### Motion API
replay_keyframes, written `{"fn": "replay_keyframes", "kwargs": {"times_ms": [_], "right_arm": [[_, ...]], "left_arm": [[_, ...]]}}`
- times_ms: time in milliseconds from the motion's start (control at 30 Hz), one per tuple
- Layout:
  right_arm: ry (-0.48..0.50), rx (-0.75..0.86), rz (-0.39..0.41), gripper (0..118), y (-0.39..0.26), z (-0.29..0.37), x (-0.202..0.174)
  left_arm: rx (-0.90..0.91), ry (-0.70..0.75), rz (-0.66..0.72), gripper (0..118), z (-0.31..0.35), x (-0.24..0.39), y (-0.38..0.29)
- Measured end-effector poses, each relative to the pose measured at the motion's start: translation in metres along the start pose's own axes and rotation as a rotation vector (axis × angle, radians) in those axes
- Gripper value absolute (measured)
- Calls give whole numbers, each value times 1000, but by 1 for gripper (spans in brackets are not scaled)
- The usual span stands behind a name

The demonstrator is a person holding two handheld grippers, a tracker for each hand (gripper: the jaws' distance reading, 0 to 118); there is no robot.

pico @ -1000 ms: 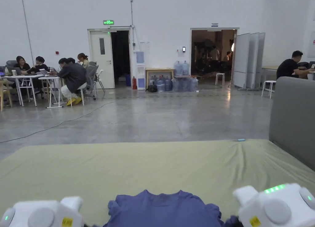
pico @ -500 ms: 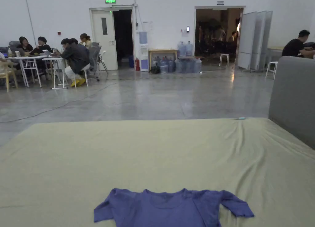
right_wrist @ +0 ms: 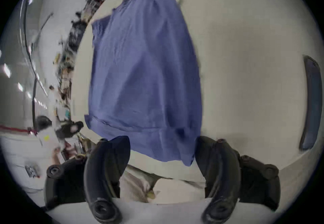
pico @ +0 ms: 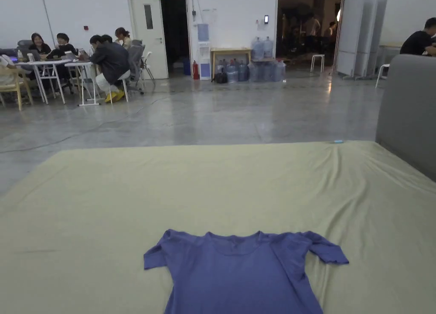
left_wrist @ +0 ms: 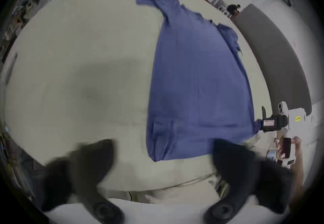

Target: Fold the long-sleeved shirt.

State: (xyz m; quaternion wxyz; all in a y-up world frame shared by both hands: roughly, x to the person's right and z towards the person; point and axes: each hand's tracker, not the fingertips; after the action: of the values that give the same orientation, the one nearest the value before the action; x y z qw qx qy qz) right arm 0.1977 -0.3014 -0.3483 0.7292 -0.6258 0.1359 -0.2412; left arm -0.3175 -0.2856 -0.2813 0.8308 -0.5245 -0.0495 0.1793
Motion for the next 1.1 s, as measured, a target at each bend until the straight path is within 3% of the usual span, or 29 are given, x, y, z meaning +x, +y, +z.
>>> {"fn": "replay_keyframes", "kwargs": {"times_ms": [33, 133, 200, 233, 267, 300, 333, 400, 500, 533, 567, 600, 633, 767, 800, 833, 867, 900, 933, 1000, 1033, 1100], "right_arm": [[-13, 40, 15, 77, 1, 16, -5], [88, 228, 92, 77, -8, 59, -27], [45, 278, 133, 75, -21, 77, -45], [17, 297, 160, 67, -29, 81, -53], [-23, 314, 196, 34, -38, 83, -61], [-66, 333, 241, 0, -48, 82, -68], [-121, 348, 288, 0, -59, 78, -77], [-205, 357, 334, 0, -74, 67, -84], [-103, 267, 318, 0, -82, 48, -75], [-80, 240, 292, 0, -82, 43, -73], [-71, 221, 275, 0, -81, 38, -72], [-78, 215, 275, 0, -79, 35, -69], [-90, 215, 280, 0, -76, 31, -69], [-123, 205, 289, 0, -58, 22, -74], [-124, 203, 289, 0, -53, 20, -76], [-126, 198, 293, 0, -45, 17, -79], [-134, 192, 301, 0, -38, 13, -82], [-145, 185, 315, 0, -29, 9, -87], [-162, 176, 352, 0, -17, 3, -94], [-191, 170, 421, 0, 11, -9, -112], [-197, 172, 462, 0, 30, -17, -125], [-184, 186, 526, 0, 69, -33, -154]], "left_arm": [[80, -26, 13, 116, 22, 3, 6], [216, -20, 35, 116, 65, 13, 14], [277, -13, 35, 116, 78, 23, 11], [256, -10, 21, 113, 76, 24, 2], [190, 14, -18, 91, 73, 28, -5], [128, 50, -50, 34, 68, 32, -13], [97, 83, -86, 0, 62, 36, -24], [112, 145, -84, 0, 42, 37, -46], [39, 20, 40, 0, 31, 22, -53], [67, 11, 90, 14, 29, 18, -50], [92, 17, 111, 74, 26, 14, -46], [119, 45, 104, 114, 23, 11, -41], [132, 99, 94, 115, 18, 15, -35], [57, 99, 37, 109, -24, 23, -21], [18, 111, 16, 98, -36, 27, -22], [-2, 126, -18, 79, -49, 32, -25], [-21, 142, -60, 45, -61, 36, -30], [-54, 166, -85, 30, -65, 35, -26], [-98, 174, -111, 25, -72, 38, -29], [-102, 202, -228, 3, -77, 45, -41], [-65, 202, -294, 3, -76, 43, -41], [-81, 162, -253, 3, -74, 39, -37]]}}
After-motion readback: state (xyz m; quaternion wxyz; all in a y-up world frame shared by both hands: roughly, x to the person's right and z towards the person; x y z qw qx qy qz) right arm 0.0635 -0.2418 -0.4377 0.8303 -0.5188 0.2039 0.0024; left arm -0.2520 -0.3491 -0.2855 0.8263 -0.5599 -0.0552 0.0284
